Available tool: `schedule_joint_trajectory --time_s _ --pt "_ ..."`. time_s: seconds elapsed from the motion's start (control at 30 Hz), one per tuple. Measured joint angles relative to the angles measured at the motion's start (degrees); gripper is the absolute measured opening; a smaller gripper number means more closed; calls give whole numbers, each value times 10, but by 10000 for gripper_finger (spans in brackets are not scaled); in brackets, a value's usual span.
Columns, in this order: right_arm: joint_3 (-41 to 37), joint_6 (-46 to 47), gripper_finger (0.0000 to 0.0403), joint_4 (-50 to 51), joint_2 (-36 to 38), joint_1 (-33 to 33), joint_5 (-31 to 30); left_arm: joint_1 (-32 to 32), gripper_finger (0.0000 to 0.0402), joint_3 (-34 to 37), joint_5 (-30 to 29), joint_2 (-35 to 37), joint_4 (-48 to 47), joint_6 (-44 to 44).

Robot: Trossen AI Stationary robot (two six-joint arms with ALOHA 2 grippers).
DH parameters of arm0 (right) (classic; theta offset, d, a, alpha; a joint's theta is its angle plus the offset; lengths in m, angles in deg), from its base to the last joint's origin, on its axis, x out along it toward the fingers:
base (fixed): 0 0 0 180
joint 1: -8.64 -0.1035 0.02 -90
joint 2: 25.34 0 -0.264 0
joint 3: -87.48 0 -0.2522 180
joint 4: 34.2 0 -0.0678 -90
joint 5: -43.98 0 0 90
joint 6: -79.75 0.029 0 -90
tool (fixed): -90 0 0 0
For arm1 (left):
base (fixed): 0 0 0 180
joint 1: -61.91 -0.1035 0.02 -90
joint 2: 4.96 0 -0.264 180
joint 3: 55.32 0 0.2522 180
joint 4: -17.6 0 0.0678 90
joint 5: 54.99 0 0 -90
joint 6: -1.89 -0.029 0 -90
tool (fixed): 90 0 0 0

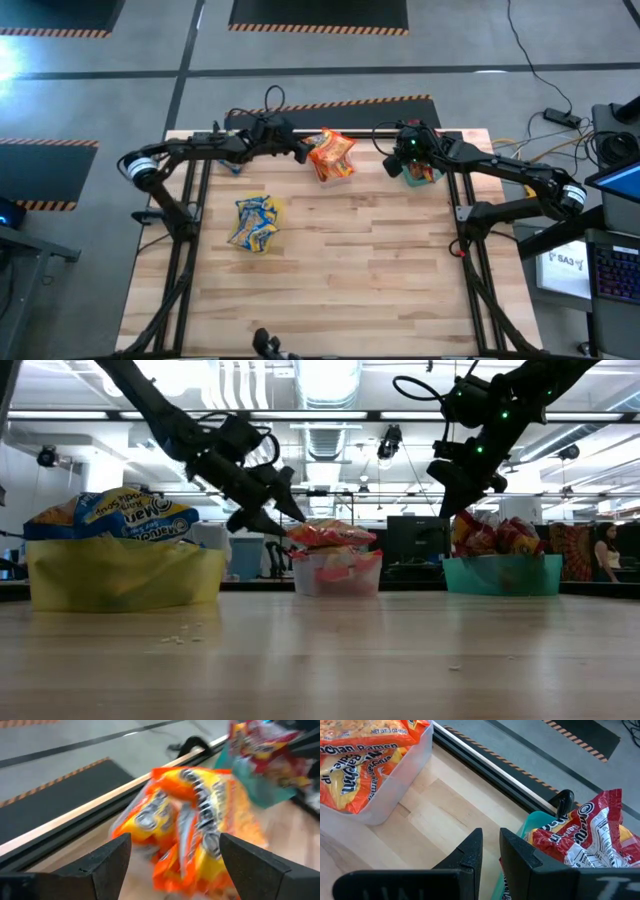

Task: Sort Maruchan noodles
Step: Put the orange noodle pack into the transparent bin, then put the blue noodle pack into the yellow bin

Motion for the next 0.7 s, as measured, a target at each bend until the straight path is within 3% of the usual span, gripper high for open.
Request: schedule_joint_trajectory --time_s 0.37,0.7 --pt "0 0 57 0 0 0 0 -4 286 1 -167 119 -313 26" --pt "0 0 57 0 0 0 0 -14 329 1 -312 142 -465 94"
